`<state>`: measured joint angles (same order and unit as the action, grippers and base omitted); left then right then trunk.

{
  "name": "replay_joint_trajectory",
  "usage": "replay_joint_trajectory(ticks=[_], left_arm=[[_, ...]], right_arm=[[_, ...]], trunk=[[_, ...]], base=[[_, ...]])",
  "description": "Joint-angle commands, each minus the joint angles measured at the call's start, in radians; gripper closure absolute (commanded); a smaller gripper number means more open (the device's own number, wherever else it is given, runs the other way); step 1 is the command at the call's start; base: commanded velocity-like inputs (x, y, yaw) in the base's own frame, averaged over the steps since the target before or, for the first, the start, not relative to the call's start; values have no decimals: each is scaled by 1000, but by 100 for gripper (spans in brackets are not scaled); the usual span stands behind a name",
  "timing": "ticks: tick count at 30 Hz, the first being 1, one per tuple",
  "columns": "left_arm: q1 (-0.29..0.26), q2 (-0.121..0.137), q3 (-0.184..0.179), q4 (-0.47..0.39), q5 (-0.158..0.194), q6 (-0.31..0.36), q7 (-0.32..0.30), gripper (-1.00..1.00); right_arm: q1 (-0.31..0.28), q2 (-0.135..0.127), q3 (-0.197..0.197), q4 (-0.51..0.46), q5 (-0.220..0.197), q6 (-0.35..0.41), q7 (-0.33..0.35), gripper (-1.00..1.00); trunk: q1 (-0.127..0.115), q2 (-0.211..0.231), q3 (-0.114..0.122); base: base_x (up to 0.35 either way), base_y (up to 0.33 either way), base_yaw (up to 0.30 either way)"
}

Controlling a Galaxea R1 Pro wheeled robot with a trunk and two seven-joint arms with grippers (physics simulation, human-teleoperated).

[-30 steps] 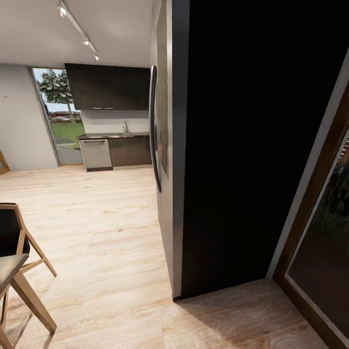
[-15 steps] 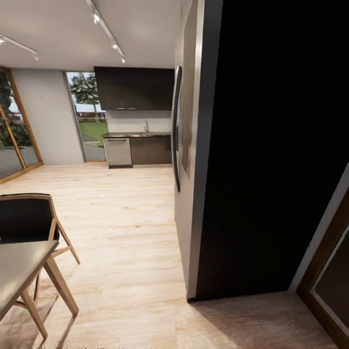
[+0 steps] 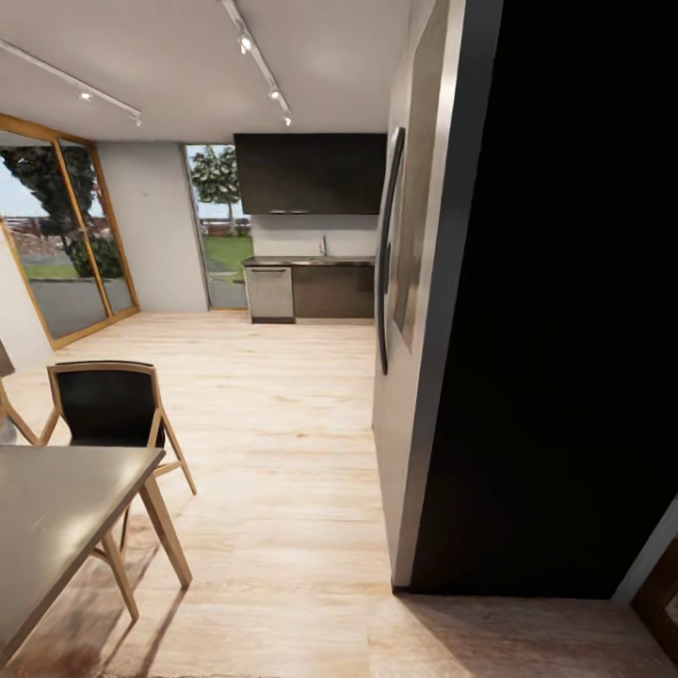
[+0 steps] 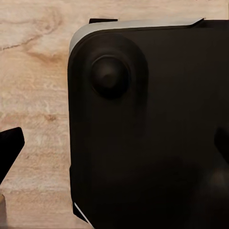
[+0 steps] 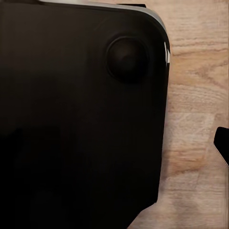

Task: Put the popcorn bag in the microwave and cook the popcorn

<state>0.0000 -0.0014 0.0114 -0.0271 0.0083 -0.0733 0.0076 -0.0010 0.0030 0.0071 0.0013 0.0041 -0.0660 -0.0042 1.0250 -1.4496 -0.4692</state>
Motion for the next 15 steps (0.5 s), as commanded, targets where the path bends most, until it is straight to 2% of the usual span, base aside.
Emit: replay_joint_trajectory(ticks=[1, 15], left_arm=[[0, 0, 1, 0, 1, -2, 1, -100], [0, 0, 1, 0, 1, -2, 1, -100]], right_arm=[[0, 0, 1, 0, 0, -3, 0, -100], [0, 0, 1, 0, 0, -3, 0, -100]], trunk=[[0, 0, -1], [0, 0, -1]], base=[[0, 0, 272], [0, 0, 273]])
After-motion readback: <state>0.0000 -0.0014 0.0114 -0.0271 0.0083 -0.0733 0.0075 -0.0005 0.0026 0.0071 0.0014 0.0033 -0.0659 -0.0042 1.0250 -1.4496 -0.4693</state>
